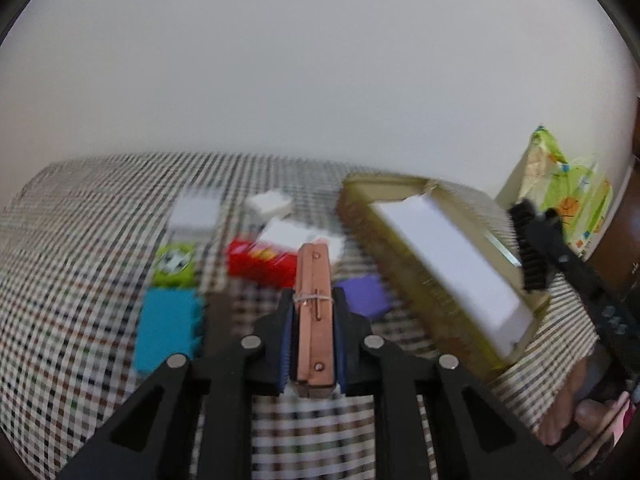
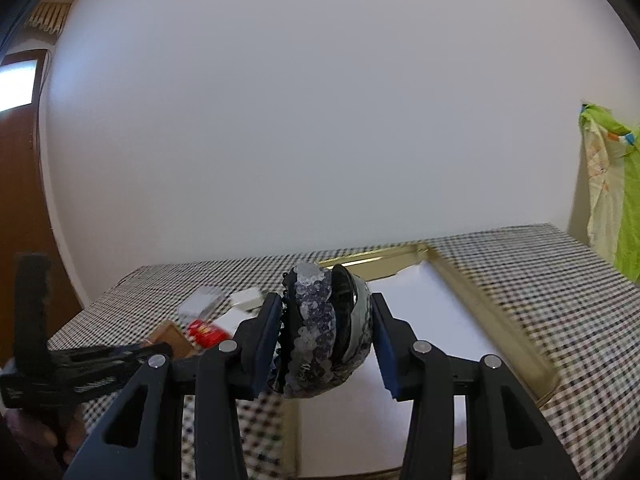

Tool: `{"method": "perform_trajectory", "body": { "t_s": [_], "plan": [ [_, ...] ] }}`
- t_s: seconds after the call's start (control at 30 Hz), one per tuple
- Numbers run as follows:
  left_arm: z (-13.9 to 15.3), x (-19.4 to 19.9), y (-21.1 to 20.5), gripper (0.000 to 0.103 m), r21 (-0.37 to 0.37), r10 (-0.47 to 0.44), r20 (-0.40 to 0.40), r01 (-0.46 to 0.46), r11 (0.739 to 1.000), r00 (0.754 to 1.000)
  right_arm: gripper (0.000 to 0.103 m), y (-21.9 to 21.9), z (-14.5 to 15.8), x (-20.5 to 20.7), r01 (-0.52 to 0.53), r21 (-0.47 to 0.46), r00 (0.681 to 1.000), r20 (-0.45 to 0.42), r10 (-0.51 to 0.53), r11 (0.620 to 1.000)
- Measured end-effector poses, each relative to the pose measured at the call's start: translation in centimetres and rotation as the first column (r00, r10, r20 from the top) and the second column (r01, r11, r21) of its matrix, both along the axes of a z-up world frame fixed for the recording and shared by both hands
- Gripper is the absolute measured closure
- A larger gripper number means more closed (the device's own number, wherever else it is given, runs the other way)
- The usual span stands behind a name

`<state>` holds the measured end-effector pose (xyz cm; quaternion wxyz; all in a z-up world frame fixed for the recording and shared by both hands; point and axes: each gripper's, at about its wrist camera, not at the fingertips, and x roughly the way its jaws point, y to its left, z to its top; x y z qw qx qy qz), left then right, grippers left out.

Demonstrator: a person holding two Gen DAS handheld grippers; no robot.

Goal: Organize rigid objects
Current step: 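Carry both held objects into the gold tin tray and open both tools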

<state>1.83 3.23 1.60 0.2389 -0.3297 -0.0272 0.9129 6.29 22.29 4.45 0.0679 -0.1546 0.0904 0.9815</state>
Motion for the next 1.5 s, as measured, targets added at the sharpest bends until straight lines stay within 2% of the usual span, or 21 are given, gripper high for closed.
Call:
{"method": "perform_trajectory", "body": {
  "t_s": [0.13, 0.23, 0.47, 0.53, 0.73, 0.77, 1.13, 1.17, 1.23, 1.3, 1.37, 1.4, 1.43, 1.47, 1.5],
  "plan": [
    [1.9, 0.4, 3.6, 0.088, -0.013, -0.051, -0.045, 0.050, 0.999, 0.998, 0.056, 2.3, -0.1, -0.6, 0.055, 0.031, 0.998, 0.020, -0.055, 0.998],
    [2.4, 0.1, 7.7, 0.088, -0.032, -0.081, -0.073, 0.079, 0.996, 0.994, 0.056, 4.7, -0.6, -1.6, 0.075, 0.032, 0.995, 0.065, -0.077, 0.997],
    [-0.1, -2.3, 15.6, 0.088, -0.075, -0.128, -0.009, 0.127, 0.989, 0.992, 0.056, 6.7, -2.1, -3.2, 0.102, 0.014, 0.986, 0.128, -0.103, 0.995],
    [-0.9, -2.7, 16.6, 0.088, -0.099, -0.125, 0.010, 0.125, 0.987, 0.992, 0.056, 6.8, -2.5, -3.8, 0.101, 0.008, 0.983, 0.152, -0.101, 0.995],
    [-2.4, -3.0, 18.0, 0.088, -0.170, -0.090, 0.040, 0.095, 0.981, 0.995, 0.056, 8.0, -2.9, -5.0, 0.099, -0.105, 0.980, 0.181, -0.079, 0.990],
    [-2.7, -3.1, 18.3, 0.088, -0.184, -0.085, 0.039, 0.091, 0.979, 0.996, 0.056, 9.8, -3.4, -5.9, 0.098, -0.113, 0.979, 0.187, -0.076, 0.989],
    [-2.6, -2.9, 18.9, 0.088, -0.254, -0.043, 0.012, 0.045, 0.966, 0.999, 0.055, 9.9, -5.2, -5.9, 0.093, -0.090, 0.972, 0.225, -0.070, 0.992],
    [-2.6, -2.9, 18.9, 0.088, -0.255, -0.042, 0.016, 0.045, 0.966, 0.999, 0.054, 10.4, -4.9, -5.2, 0.093, -0.092, 0.973, 0.222, -0.070, 0.991],
    [-2.7, -3.1, 18.8, 0.088, -0.250, -0.042, 0.027, 0.047, 0.967, 0.999, 0.045, 10.5, -4.7, -4.9, 0.111, -0.091, 0.973, 0.211, -0.090, 0.990],
    [-2.6, -3.2, 18.7, 0.087, -0.239, -0.046, 0.038, 0.054, 0.970, 0.998, 0.023, 10.9, -4.6, -4.2, 0.116, -0.110, 0.980, 0.173, -0.096, 0.987],
    [-2.2, -2.9, 18.5, 0.076, -0.230, -0.037, 0.023, 0.041, 0.972, 0.999, 0.022, 10.9, -4.2, -3.5, 0.131, -0.109, 0.985, 0.126, -0.117, 0.985],
    [-2.0, -2.7, 18.6, 0.057, -0.229, -0.036, 0.015, 0.038, 0.973, 0.999, 0.022, 10.7, -4.0, -3.2, 0.144, -0.091, 0.986, 0.104, -0.134, 0.985],
    [-1.6, -2.3, 18.4, 0.044, -0.226, -0.030, -0.012, 0.027, 0.974, 0.999, 0.022, 10.5, -3.7, -2.9, 0.159, -0.070, 0.984, 0.087, -0.153, 0.985],
    [-1.3, -2.0, 18.3, 0.022, -0.235, -0.015, -0.043, 0.004, 0.972, 0.999, 0.021, 10.6, -3.4, -2.5, 0.168, -0.063, 0.984, 0.069, -0.164, 0.984],
    [-0.8, -1.4, 18.1, 0.008, -0.244, 0.009, -0.098, -0.032, 0.969, 0.995, 0.018, 10.5, -3.2, -2.2, 0.176, -0.060, 0.984, 0.051, -0.173, 0.982]
  ]
}}
